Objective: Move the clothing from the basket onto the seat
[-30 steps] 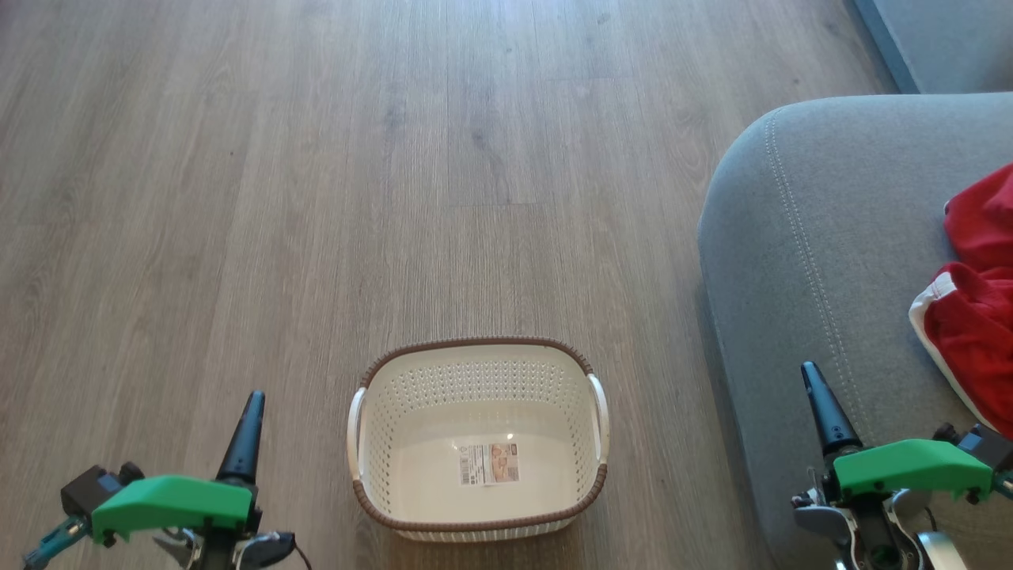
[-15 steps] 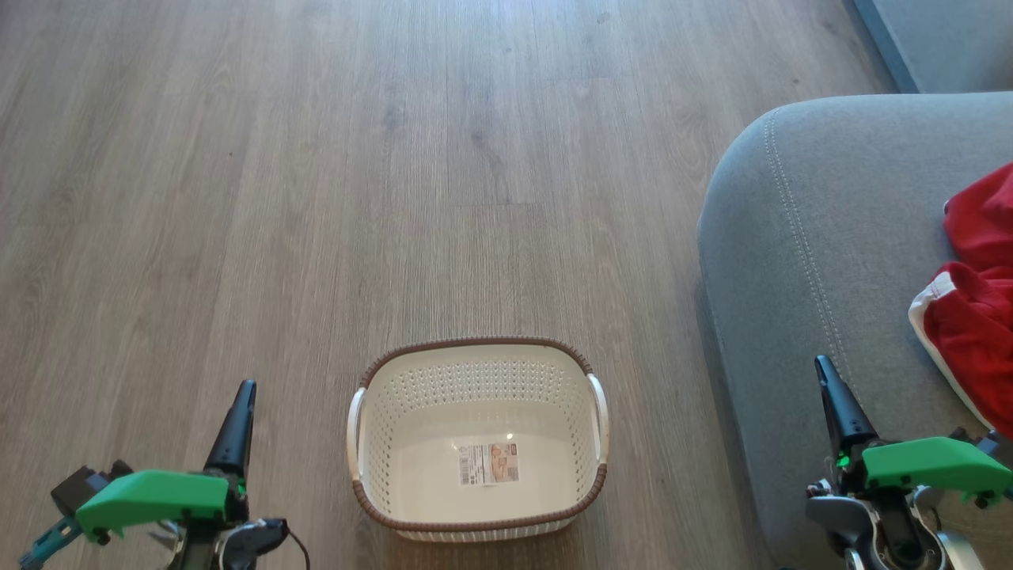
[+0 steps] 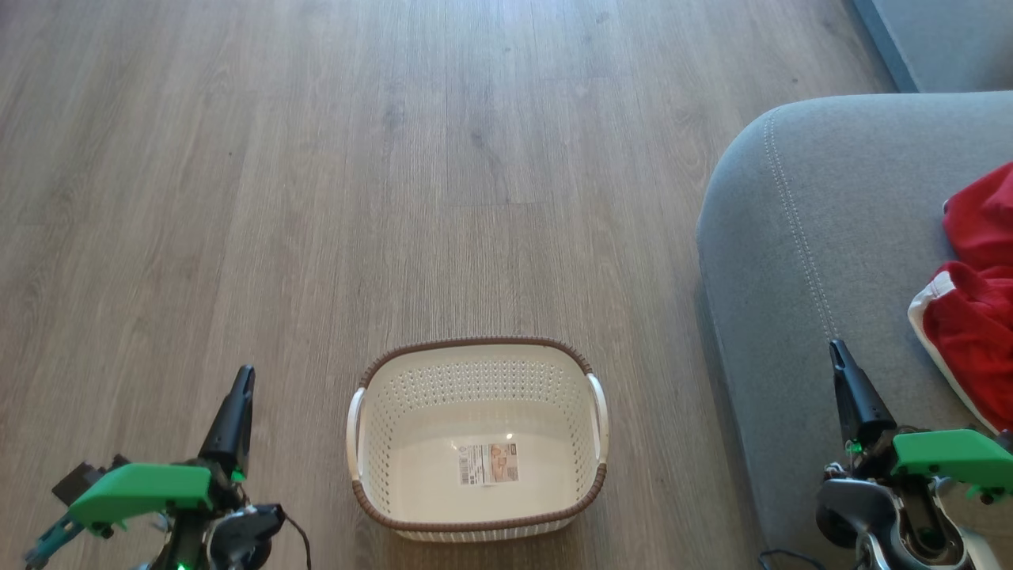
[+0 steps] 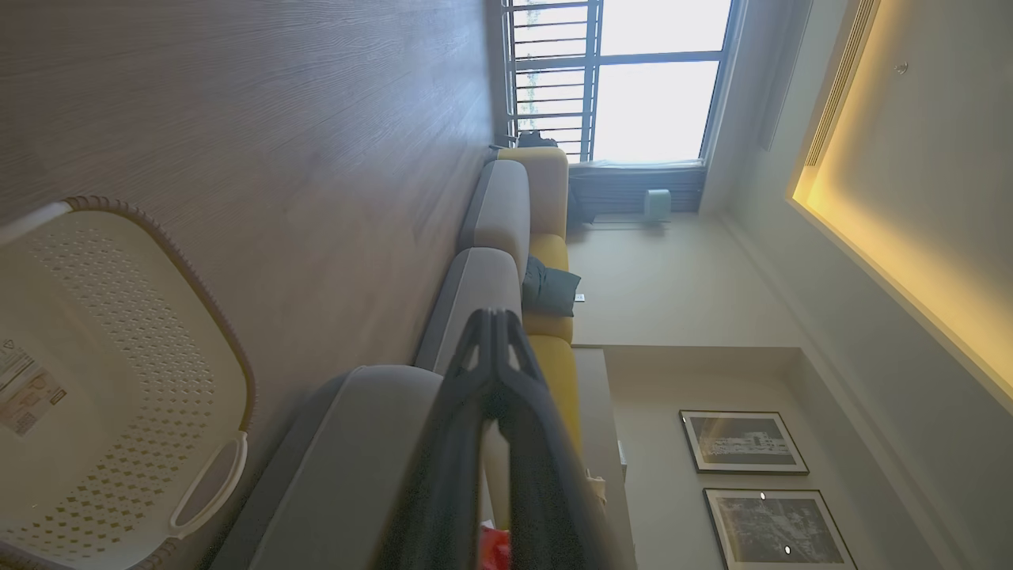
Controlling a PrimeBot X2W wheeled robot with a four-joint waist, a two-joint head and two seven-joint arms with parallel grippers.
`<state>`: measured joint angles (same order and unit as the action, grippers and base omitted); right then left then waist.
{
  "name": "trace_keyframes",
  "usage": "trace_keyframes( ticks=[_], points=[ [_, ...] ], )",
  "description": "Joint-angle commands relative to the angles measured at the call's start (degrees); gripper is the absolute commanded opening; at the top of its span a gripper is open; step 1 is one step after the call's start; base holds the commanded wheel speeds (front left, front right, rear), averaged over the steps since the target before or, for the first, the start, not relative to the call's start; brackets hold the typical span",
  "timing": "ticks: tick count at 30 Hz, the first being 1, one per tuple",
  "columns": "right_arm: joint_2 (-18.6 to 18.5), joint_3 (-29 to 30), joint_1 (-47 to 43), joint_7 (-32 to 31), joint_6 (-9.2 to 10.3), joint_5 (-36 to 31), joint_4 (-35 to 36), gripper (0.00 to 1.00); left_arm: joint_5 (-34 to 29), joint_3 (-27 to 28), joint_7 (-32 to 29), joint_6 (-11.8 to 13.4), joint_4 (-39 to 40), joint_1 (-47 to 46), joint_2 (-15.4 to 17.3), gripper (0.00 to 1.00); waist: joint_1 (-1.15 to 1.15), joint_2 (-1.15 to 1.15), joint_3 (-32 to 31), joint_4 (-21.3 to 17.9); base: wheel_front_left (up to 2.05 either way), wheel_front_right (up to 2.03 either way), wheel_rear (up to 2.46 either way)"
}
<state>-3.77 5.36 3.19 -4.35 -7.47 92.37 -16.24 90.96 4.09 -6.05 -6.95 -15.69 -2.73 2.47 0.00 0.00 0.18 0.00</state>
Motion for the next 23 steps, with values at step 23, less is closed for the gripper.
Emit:
trace_keyframes(
  ticks=[23],
  points=[
    [-0.2,-0.3,2.9,-1.0,-0.02,1.0,2.3,0.0,1.2,2.4,-0.4,-0.5,1.6,-3.5,0.4,0.0,0.0,0.0,0.0,0.0,0.0,0.0,0.0]
  ],
)
